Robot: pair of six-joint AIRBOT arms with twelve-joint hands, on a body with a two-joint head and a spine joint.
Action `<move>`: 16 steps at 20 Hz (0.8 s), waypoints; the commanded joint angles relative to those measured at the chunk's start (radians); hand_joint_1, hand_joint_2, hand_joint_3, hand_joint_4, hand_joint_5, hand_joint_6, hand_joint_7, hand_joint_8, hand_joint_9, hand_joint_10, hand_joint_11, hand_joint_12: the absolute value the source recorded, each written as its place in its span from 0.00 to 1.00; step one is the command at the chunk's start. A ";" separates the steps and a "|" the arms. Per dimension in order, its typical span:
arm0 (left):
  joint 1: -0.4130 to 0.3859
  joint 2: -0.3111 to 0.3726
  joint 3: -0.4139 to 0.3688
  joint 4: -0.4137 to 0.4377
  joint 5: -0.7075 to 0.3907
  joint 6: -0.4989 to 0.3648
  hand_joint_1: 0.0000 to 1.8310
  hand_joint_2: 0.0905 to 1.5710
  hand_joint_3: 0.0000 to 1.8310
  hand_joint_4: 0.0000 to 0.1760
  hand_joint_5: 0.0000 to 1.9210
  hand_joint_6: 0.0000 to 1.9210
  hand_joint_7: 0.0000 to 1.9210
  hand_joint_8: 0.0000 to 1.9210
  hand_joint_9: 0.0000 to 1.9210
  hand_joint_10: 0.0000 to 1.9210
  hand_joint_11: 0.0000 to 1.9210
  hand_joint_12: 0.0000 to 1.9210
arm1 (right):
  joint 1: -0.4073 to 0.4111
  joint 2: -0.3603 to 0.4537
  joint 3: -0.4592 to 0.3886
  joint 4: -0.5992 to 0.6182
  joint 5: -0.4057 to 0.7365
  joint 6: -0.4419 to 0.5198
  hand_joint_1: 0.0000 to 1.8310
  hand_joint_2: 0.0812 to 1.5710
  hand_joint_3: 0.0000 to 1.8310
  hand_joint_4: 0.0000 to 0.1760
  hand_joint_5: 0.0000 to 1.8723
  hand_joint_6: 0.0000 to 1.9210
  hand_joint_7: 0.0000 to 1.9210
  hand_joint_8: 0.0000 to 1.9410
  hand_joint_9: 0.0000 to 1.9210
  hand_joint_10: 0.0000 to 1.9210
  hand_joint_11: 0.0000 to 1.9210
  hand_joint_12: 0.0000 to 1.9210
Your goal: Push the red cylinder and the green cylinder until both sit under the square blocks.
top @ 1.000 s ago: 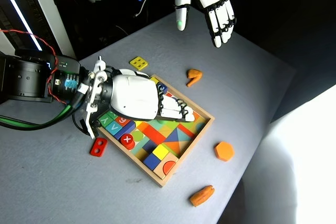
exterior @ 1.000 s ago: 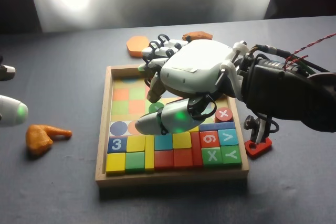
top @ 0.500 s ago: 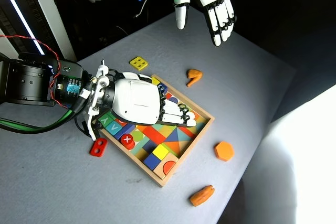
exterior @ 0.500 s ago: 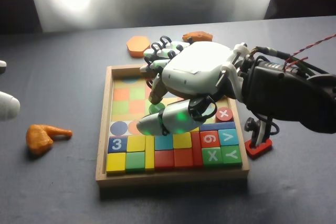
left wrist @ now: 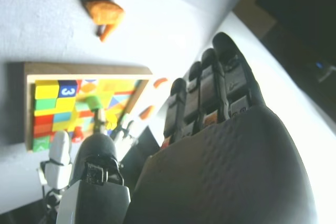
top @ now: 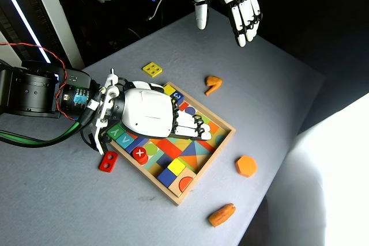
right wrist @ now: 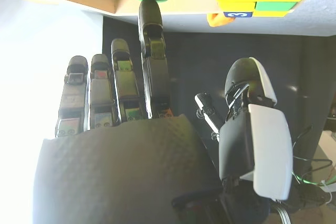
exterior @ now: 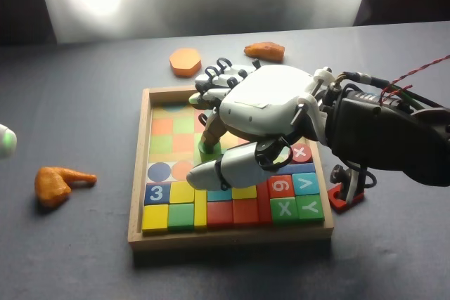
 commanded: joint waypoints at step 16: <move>-0.067 0.005 0.003 0.031 0.029 0.069 0.00 0.77 0.00 0.41 0.04 0.00 0.03 0.00 0.05 0.00 0.00 0.23 | -0.002 0.113 -0.069 -0.011 0.000 0.008 0.00 0.68 0.00 0.00 0.43 0.01 0.09 0.01 0.00 0.00 0.00 0.00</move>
